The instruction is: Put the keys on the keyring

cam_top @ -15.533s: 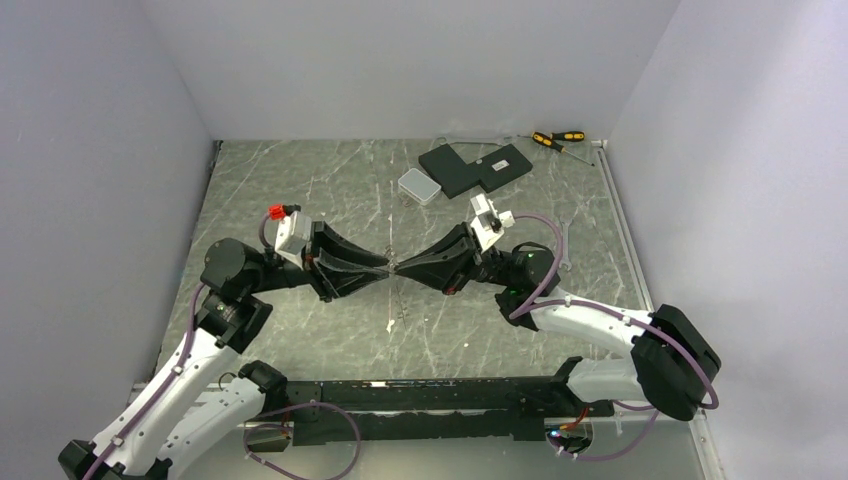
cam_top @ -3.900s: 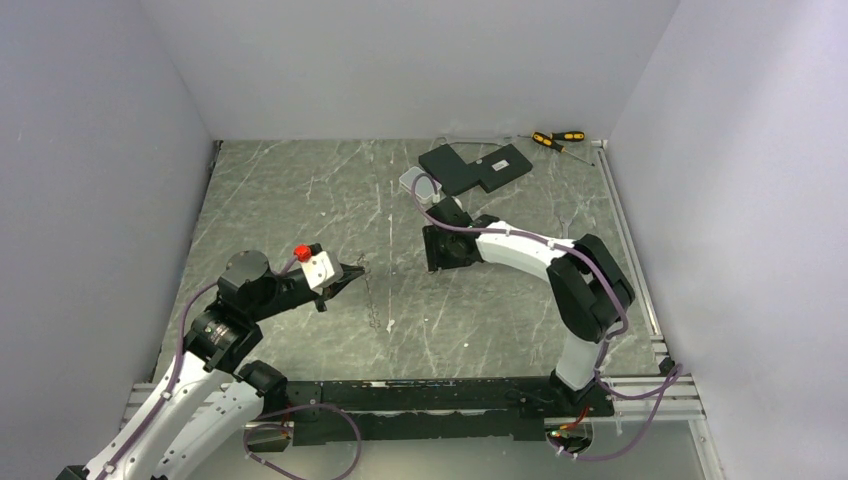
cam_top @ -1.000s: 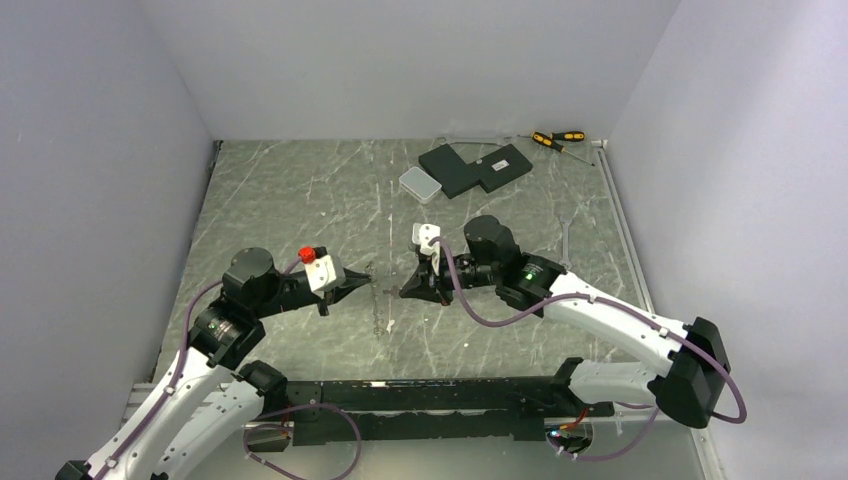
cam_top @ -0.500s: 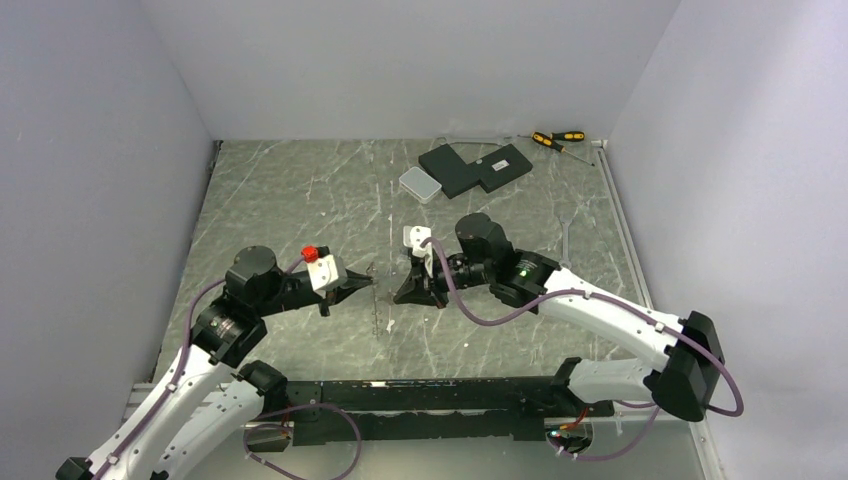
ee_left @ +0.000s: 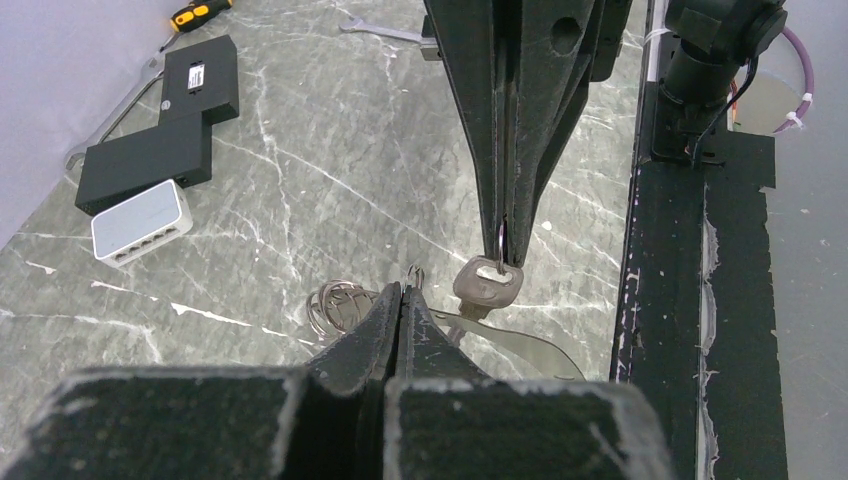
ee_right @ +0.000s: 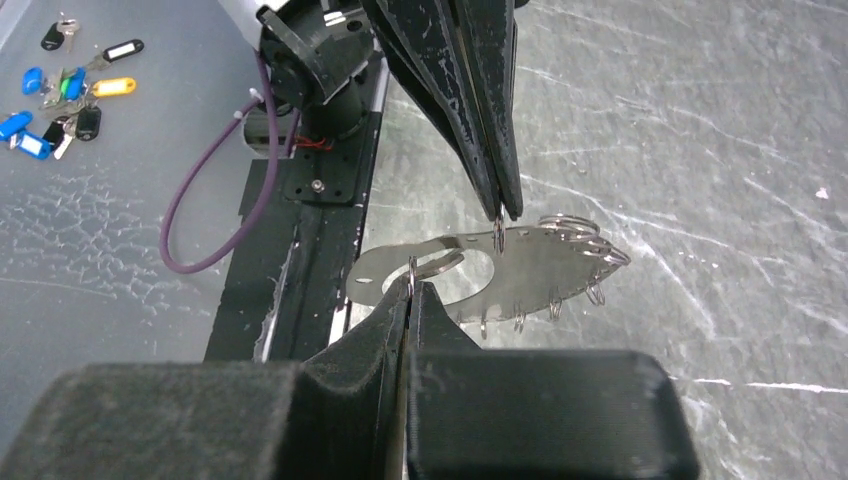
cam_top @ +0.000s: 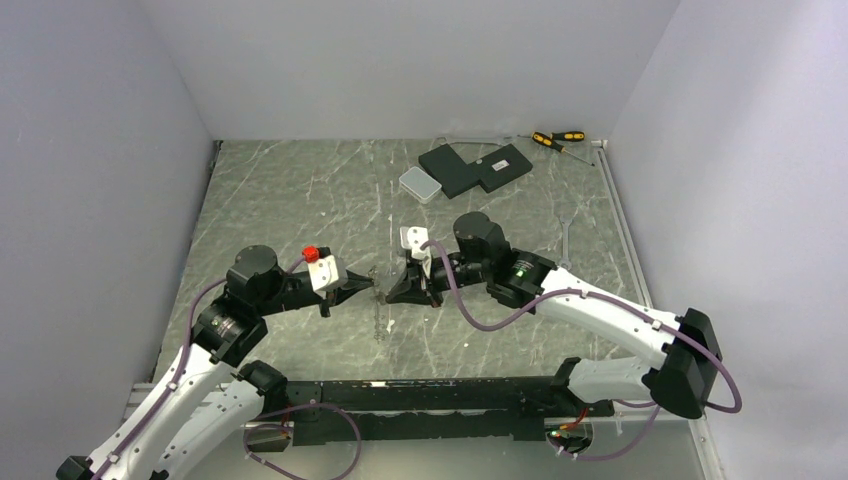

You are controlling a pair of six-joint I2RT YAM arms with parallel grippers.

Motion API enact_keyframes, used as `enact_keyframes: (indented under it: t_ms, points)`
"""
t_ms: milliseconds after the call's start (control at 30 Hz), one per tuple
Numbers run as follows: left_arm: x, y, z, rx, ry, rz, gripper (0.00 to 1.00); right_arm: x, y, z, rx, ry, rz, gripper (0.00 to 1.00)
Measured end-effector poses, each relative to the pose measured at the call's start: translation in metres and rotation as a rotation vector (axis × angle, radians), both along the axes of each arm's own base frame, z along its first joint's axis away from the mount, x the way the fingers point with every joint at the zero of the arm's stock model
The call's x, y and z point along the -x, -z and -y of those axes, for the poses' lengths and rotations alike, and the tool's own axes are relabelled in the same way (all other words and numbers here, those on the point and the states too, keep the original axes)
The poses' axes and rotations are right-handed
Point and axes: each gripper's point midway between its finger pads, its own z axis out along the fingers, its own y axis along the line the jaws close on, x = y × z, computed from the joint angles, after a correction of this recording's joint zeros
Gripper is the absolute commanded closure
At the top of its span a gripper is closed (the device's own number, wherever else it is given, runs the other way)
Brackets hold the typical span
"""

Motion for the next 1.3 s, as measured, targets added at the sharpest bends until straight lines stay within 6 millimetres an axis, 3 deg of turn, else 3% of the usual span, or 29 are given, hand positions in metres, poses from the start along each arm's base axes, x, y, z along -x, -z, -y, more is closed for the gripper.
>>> enact_keyframes:
  t_ms: [467,767,1067,1300]
  points:
    - [0.000,0.000,0.000,0.000,0.000,0.000,1.00,0.000,-0.032,-0.021,-0.143,-0.031,0.037,1.00]
    - [0.000,0.000,0.000,-0.001,-0.001,-0.001,1.00,-0.001,-0.014,-0.020,-0.082,-0.011,-0.015,1.00]
    - [0.000,0.000,0.000,-0.001,-0.001,-0.002,1.00,-0.002,-0.013,-0.014,-0.056,0.026,-0.033,1.00]
    - [0.000,0.001,0.000,-0.003,-0.001,-0.004,1.00,-0.003,-0.001,-0.014,-0.016,0.044,-0.070,1.00]
